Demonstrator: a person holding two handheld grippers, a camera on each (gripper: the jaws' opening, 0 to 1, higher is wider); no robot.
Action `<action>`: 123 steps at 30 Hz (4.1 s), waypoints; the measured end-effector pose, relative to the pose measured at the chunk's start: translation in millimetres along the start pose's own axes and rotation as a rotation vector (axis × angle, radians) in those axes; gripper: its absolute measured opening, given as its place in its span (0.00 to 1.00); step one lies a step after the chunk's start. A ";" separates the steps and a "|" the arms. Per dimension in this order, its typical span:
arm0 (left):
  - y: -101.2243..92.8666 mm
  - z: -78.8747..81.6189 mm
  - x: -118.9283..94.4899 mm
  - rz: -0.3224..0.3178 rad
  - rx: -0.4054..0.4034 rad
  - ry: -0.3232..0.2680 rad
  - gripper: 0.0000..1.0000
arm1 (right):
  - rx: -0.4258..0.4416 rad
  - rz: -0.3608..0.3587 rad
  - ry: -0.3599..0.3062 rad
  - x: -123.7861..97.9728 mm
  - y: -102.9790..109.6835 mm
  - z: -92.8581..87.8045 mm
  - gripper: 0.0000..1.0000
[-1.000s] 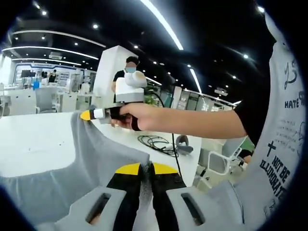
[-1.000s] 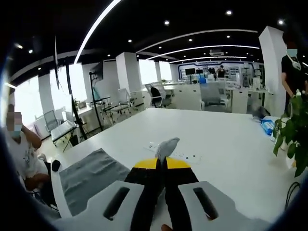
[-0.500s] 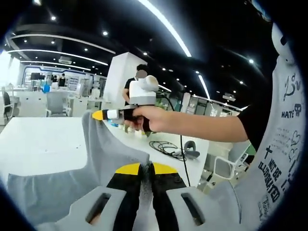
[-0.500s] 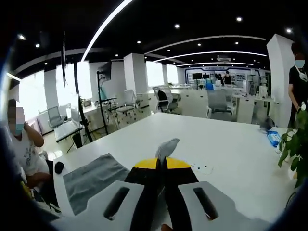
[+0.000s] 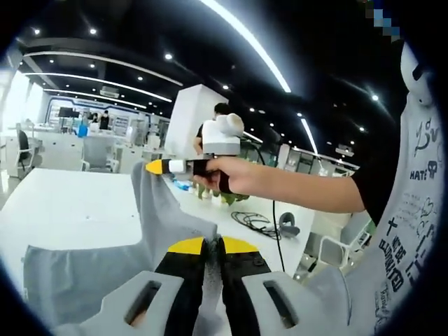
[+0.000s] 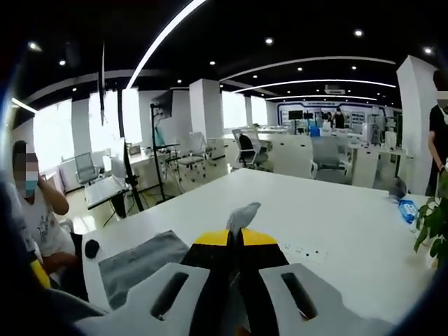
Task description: Fold the towel on the table until its edges align and the towel forms a compact rectangular stack.
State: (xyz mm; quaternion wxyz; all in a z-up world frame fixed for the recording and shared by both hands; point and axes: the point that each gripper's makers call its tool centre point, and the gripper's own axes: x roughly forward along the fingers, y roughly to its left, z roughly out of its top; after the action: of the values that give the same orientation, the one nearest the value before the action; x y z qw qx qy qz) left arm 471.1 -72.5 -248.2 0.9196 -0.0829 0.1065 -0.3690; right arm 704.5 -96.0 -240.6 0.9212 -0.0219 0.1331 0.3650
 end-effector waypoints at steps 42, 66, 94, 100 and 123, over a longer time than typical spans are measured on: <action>99.8 -5.5 -108.1 0.327 -0.121 -0.117 0.08 | -0.028 0.174 0.031 93.5 110.0 4.5 0.01; 136.3 -32.2 -151.7 0.471 -0.212 -0.163 0.08 | -0.040 0.232 0.091 142.2 166.4 -21.7 0.01; 198.6 -97.2 -198.9 0.708 -0.409 -0.155 0.07 | 0.020 0.291 0.234 218.3 222.2 -96.2 0.01; 208.2 -111.1 -205.5 0.733 -0.431 -0.151 0.06 | 0.037 0.295 0.254 230.1 230.8 -107.7 0.01; 254.4 -185.1 -228.6 0.988 -0.533 -0.121 0.05 | -0.026 0.279 0.327 274.8 263.1 -162.7 0.03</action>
State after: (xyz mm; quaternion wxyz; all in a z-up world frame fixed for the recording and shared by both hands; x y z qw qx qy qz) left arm 430.6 254.7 -454.5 0.9347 -0.2736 0.1695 0.1506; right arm 680.6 257.6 -454.2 0.8275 -0.0741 0.2776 0.4824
